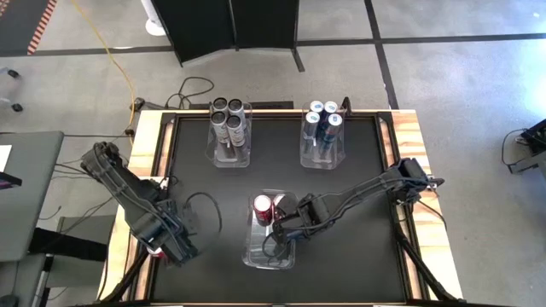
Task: Sort soda cans
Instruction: Put the top red soda can into the bottom transparent bin, then put the red soda can into the bottom transparent bin
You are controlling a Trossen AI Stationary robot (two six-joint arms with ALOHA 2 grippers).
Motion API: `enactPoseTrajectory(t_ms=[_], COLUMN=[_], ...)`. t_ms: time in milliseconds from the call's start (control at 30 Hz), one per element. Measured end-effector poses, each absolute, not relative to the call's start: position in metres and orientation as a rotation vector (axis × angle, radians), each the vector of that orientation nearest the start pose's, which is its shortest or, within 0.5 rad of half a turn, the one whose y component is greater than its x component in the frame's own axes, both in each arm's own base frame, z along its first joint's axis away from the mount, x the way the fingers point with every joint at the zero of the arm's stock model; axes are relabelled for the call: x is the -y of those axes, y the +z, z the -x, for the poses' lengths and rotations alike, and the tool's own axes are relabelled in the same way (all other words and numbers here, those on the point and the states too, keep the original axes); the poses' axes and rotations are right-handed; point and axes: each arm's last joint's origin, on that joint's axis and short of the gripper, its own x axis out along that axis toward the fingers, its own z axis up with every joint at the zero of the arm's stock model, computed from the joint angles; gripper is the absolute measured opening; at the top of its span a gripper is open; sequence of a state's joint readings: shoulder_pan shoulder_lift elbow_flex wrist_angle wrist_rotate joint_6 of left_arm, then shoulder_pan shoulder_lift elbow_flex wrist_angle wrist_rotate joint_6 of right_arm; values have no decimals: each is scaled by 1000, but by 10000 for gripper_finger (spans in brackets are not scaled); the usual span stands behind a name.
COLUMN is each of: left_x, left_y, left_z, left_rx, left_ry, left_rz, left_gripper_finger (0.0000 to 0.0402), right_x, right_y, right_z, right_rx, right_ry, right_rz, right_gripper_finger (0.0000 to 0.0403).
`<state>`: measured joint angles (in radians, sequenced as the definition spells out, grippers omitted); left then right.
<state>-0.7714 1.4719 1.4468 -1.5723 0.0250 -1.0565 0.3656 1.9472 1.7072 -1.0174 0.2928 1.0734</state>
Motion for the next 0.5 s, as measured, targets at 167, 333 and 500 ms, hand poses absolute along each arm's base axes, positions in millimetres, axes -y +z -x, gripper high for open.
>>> enactPoseTrajectory(t_ms=[167, 333, 500], left_x=[169, 169, 173], left_y=[320, 320, 320], left_z=[-167, -166, -163], left_rx=[-1601, -1625, -1719], left_ry=[244, 262, 320], left_rz=[217, 263, 421], left_gripper_finger=[353, 356, 369], right_x=[-136, -137, -137], right_y=[282, 307, 333], right_z=[-380, -385, -386], right_rx=[-1010, -934, -863], right_ry=[-504, -466, -422], right_rz=[-520, -482, -447], right_gripper_finger=[399, 398, 398])
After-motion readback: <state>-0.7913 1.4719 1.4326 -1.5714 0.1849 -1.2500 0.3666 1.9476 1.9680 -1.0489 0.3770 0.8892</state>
